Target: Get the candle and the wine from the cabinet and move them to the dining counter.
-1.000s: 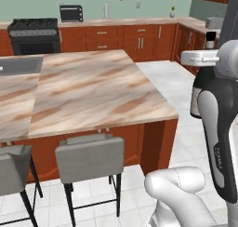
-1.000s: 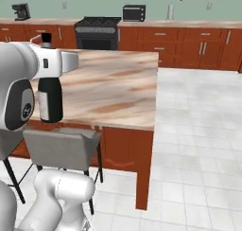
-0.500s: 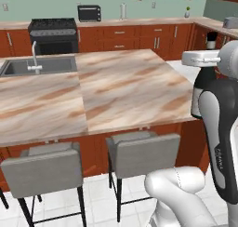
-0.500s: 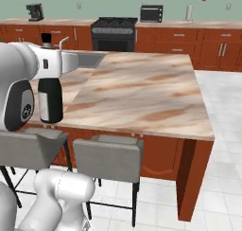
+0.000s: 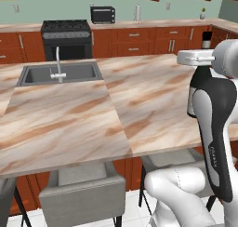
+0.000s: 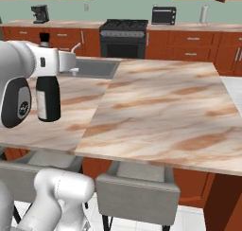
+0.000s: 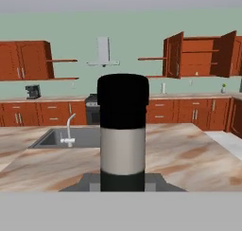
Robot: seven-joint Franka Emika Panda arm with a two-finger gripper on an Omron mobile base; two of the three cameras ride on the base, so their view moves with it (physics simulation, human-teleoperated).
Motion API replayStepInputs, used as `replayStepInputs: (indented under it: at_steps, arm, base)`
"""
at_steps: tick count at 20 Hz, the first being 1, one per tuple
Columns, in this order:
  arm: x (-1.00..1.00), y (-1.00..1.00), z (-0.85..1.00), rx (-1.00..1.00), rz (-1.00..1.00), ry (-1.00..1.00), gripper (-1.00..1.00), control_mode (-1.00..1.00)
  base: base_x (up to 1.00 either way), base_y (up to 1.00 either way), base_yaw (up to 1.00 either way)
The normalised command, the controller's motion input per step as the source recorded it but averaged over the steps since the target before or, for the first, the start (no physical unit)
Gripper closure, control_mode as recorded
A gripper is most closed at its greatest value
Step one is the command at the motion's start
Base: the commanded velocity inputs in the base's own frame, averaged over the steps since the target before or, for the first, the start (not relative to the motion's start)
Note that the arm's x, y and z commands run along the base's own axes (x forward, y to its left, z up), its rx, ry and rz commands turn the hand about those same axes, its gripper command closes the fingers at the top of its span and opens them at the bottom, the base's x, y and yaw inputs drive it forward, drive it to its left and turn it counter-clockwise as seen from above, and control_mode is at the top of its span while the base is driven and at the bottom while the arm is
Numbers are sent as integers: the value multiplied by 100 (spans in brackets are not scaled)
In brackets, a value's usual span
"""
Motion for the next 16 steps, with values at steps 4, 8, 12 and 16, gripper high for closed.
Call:
replayStepInputs:
  at_steps: [4,8,12,16]
  arm:
    - [0,0,0,0,0,0,100,100]
    - [0,0,0,0,0,0,100,100]
    - [0,0,0,0,0,0,100,100]
    - [10,0,0,0,0,0,100,-100]
  base:
    - [60,25,0]
    - [16,26,0]
    - [0,0,0]
    - [0,0,0]
